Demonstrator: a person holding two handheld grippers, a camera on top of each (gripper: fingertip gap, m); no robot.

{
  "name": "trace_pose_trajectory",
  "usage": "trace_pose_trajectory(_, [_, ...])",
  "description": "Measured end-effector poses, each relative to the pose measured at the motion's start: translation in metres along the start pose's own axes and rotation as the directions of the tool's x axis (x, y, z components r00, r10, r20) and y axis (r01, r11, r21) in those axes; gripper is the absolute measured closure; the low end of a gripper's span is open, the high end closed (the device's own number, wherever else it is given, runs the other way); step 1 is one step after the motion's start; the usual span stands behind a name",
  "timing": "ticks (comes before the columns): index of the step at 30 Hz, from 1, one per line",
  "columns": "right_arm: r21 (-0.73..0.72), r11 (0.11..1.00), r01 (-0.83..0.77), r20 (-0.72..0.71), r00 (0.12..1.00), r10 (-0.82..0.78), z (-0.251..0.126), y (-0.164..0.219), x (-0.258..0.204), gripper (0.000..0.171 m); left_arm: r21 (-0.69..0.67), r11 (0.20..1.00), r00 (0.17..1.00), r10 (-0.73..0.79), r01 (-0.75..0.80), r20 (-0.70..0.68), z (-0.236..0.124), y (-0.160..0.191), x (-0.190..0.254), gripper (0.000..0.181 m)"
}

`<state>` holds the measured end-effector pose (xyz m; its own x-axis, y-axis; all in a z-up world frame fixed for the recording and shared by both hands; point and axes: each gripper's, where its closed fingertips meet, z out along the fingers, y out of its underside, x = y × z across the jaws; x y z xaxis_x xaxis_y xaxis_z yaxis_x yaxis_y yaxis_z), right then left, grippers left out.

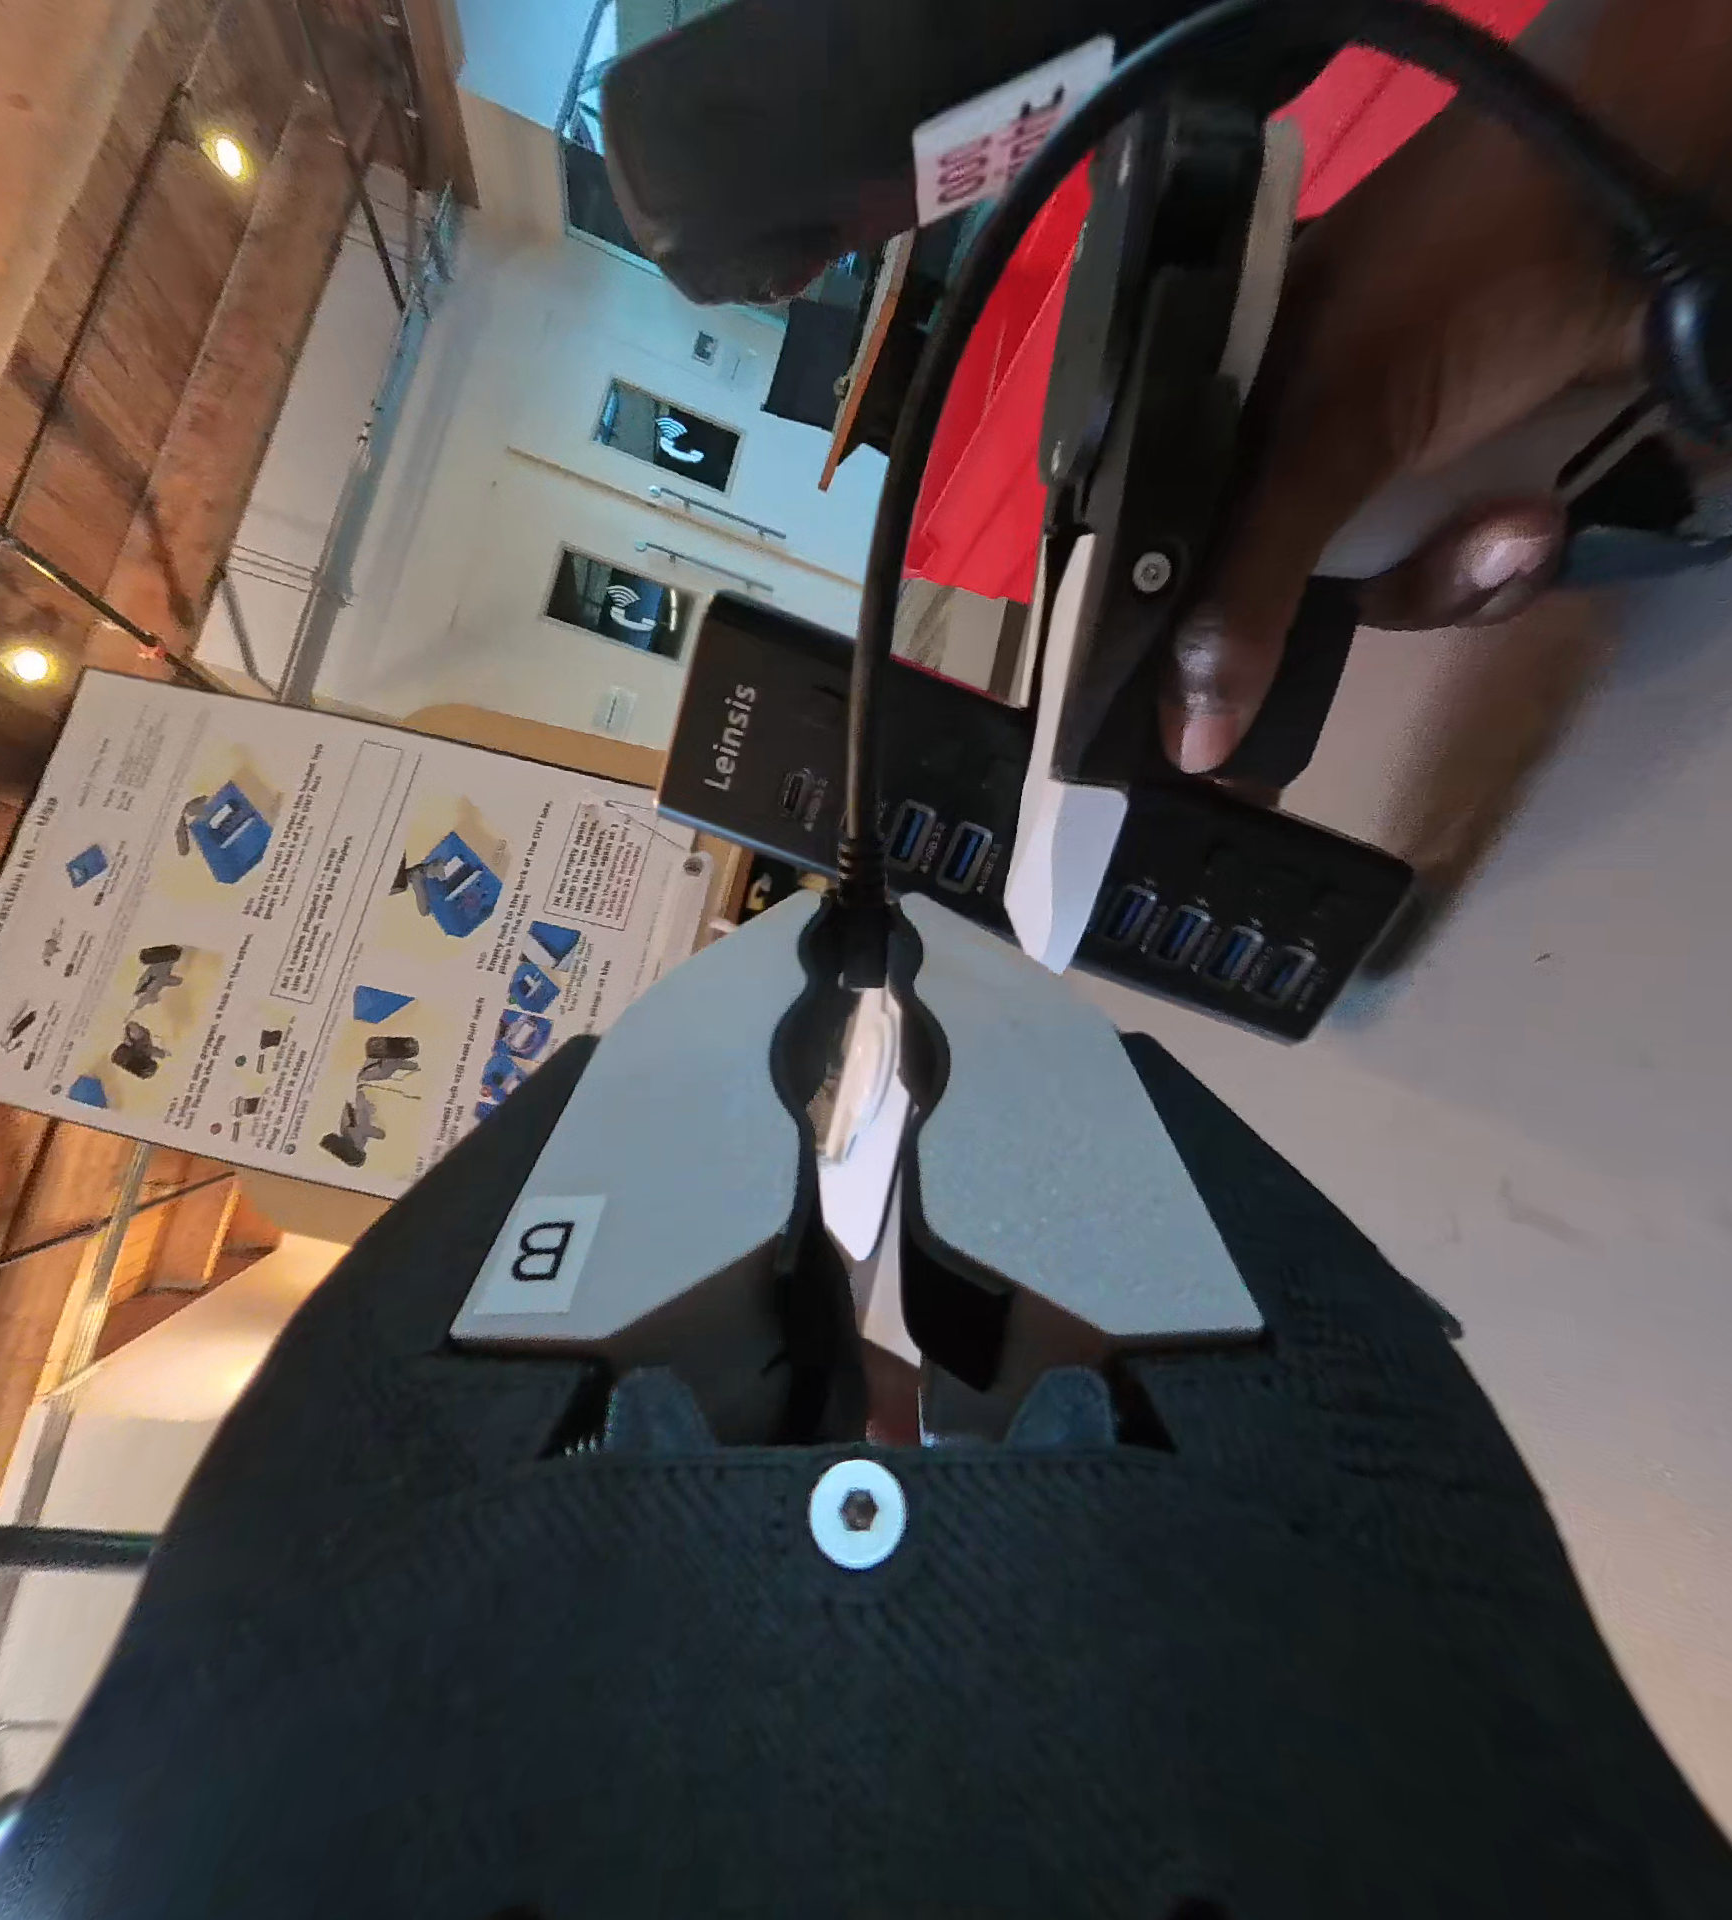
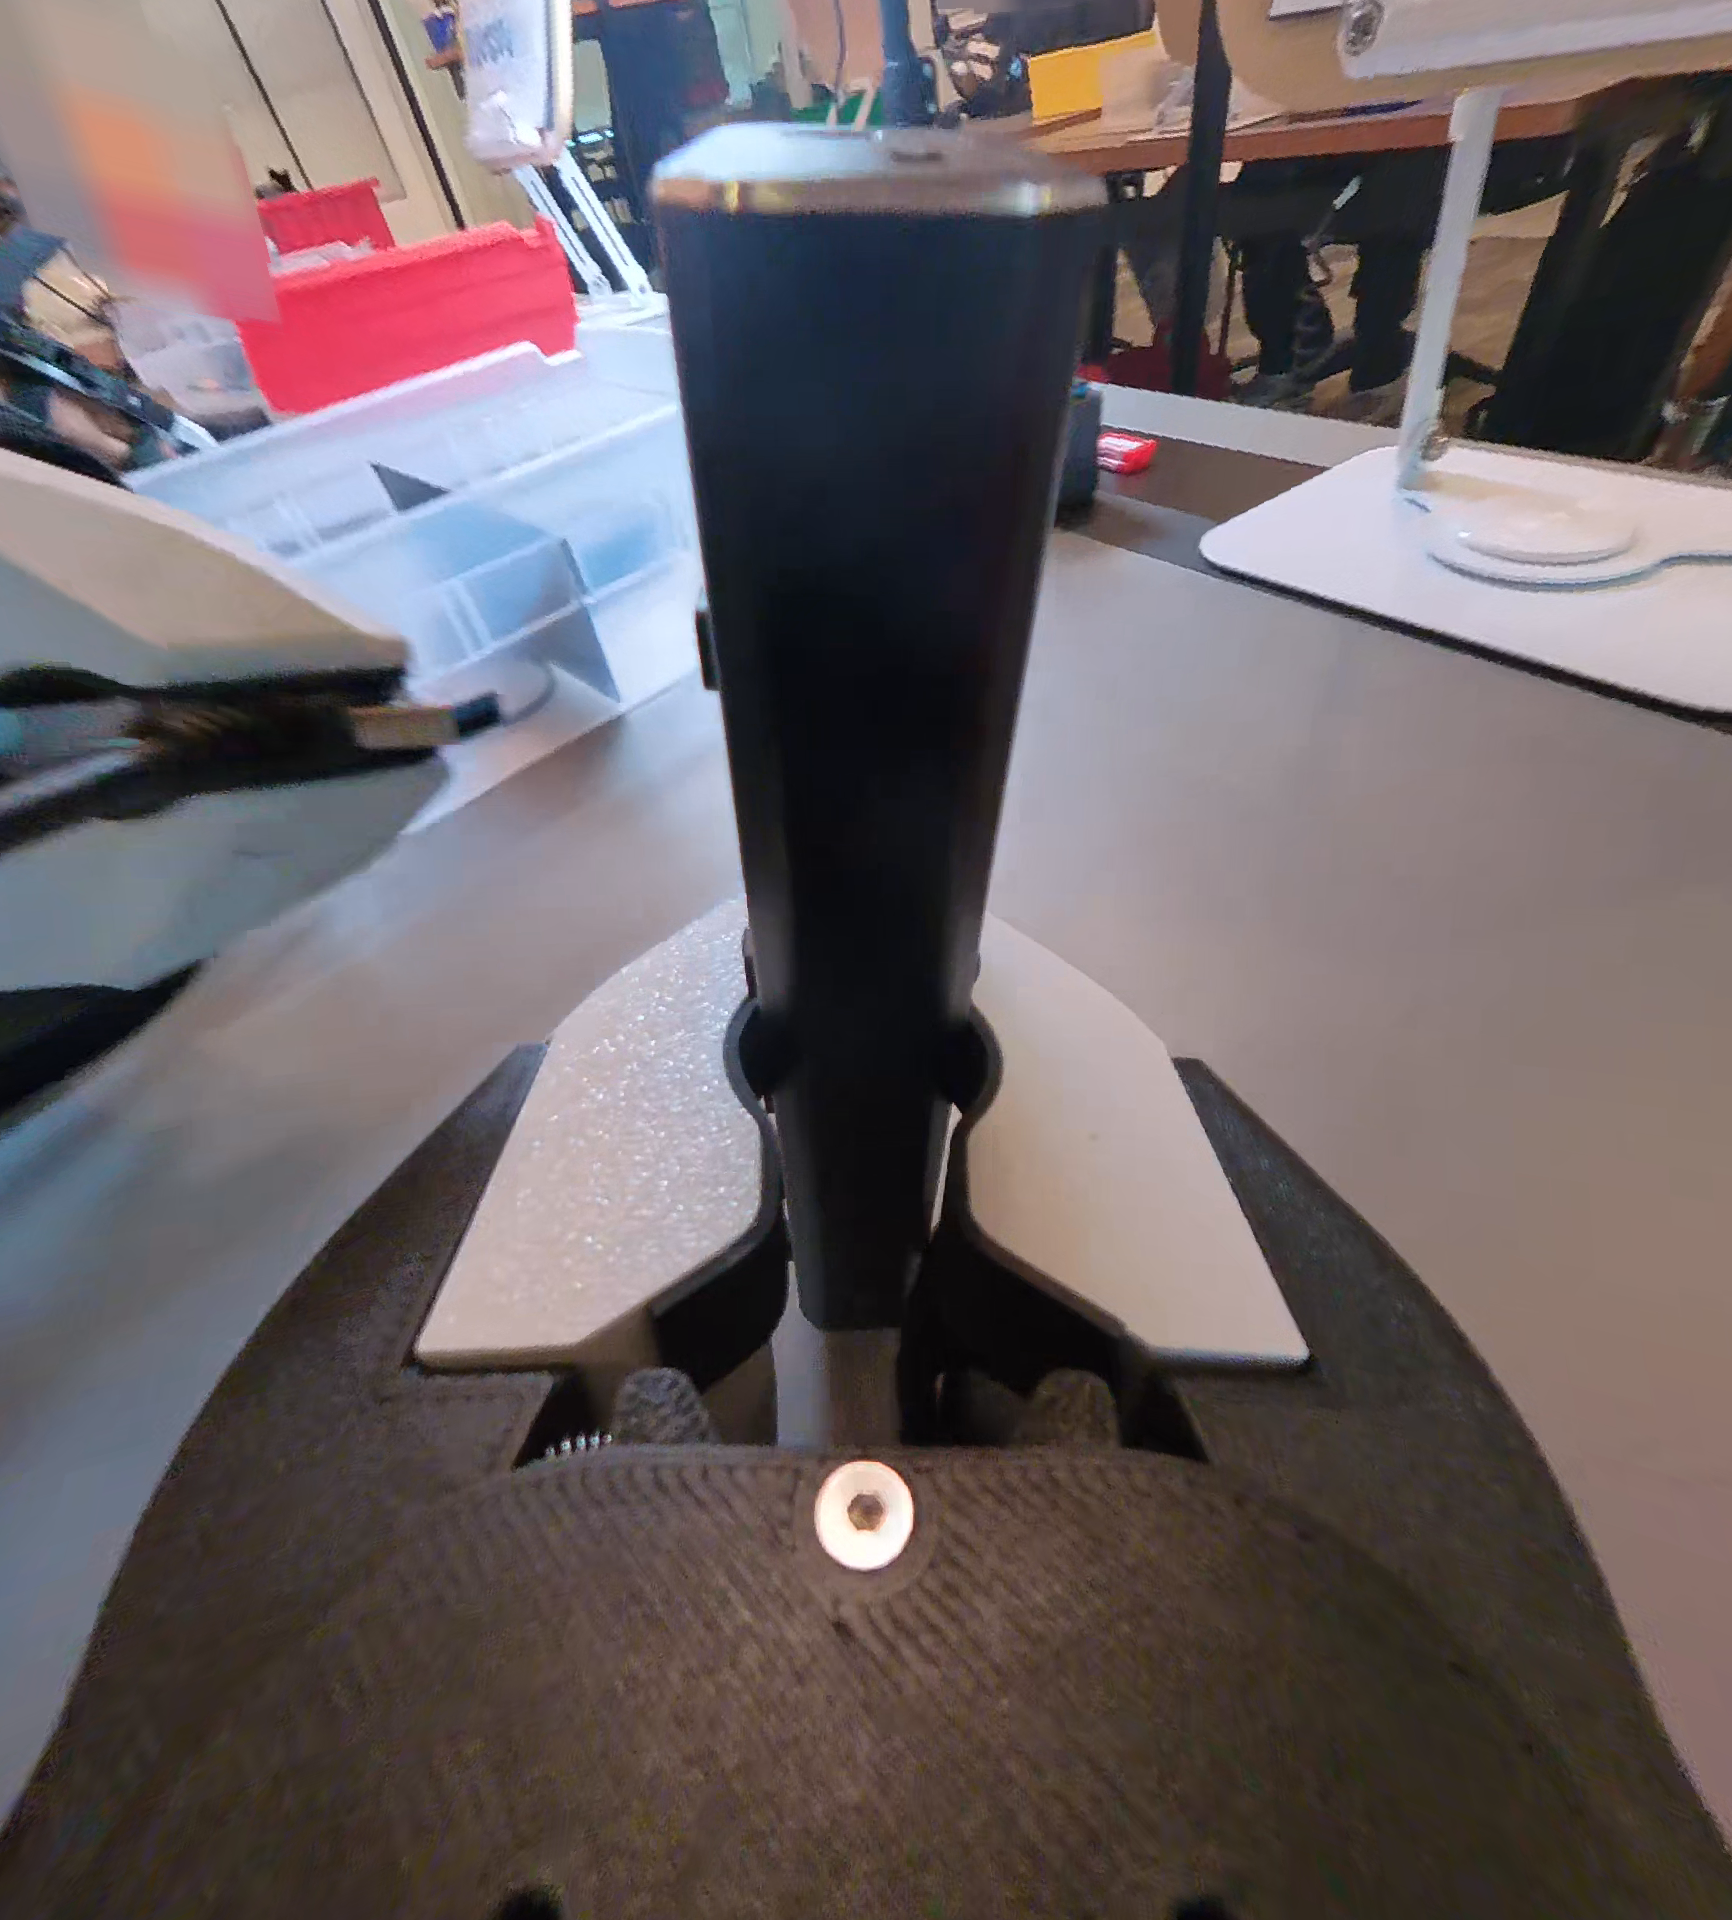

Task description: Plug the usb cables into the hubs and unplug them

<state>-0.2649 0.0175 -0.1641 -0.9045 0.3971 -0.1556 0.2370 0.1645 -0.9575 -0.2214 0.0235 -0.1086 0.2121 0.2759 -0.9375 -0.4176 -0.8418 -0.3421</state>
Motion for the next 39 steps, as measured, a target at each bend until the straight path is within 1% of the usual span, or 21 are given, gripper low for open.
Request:
trace_pose_trajectory(3, [0.002,1.000,-0.017,0.016,1.000,0.017,0.000,-0.003,-0.012,0.141,-0.021,0.998,0.997,0.058,-0.057,0.041,-0.001,-0.003,-0.005,0.173])
trace_pose_trajectory(5, [-0.008,1.000,0.020,-0.002,1.000,-0.020,0.002,-0.002,-0.018,0.141,-0.035,0.992,0.990,0.126,-0.124,0.065,-0.003,-0.004,-0.006,0.173])
trace_pose_trajectory(7, [-0.027,0.996,0.080,-0.024,0.996,-0.081,0.003,-0.001,-0.021,0.141,-0.042,0.981,0.980,0.191,-0.189,0.058,-0.003,-0.001,-0.001,0.173])
trace_pose_trajectory(12, [-0.032,0.985,0.170,-0.085,0.981,-0.173,0.000,-0.002,-0.018,0.141,-0.049,0.964,0.962,0.264,-0.261,0.067,-0.005,0.003,0.007,0.173])
trace_pose_trajectory(16, [-0.048,0.981,0.187,-0.059,0.980,-0.190,0.002,0.002,-0.025,0.142,-0.047,0.979,0.978,0.202,-0.200,0.057,-0.004,0.004,0.008,0.173])
trace_pose_trajectory(21, [-0.034,0.975,0.219,-0.097,0.970,-0.222,0.001,-0.003,-0.025,0.142,-0.073,0.976,0.976,0.208,-0.204,0.058,-0.003,0.006,0.009,0.173])
trace_pose_trajectory(26, [-0.026,0.978,0.207,-0.096,0.973,-0.209,0.001,-0.004,-0.025,0.142,-0.108,0.969,0.972,0.229,-0.221,0.062,-0.003,0.009,0.009,0.173])
trace_pose_trajectory(31, [-0.023,0.978,0.206,-0.105,0.973,-0.207,0.001,-0.004,-0.026,0.142,-0.134,0.972,0.978,0.203,-0.194,0.055,-0.002,0.013,0.009,0.173])
trace_pose_trajectory(33, [-0.007,0.974,0.227,-0.111,0.968,-0.227,0.001,-0.006,-0.027,0.142,-0.137,0.976,0.983,0.175,-0.167,0.052,-0.002,0.014,0.009,0.173])
trace_pose_trajectory(35, [0.006,0.959,0.284,-0.128,0.951,-0.281,-0.001,-0.009,-0.028,0.142,-0.125,0.985,0.991,0.129,-0.122,0.044,-0.003,0.014,0.009,0.173])
trace_pose_trajectory(39, [0.062,0.936,0.347,-0.128,0.933,-0.337,-0.006,-0.018,-0.035,0.141,-0.081,0.992,0.992,0.104,-0.098,0.066,-0.008,0.008,0.004,0.174])
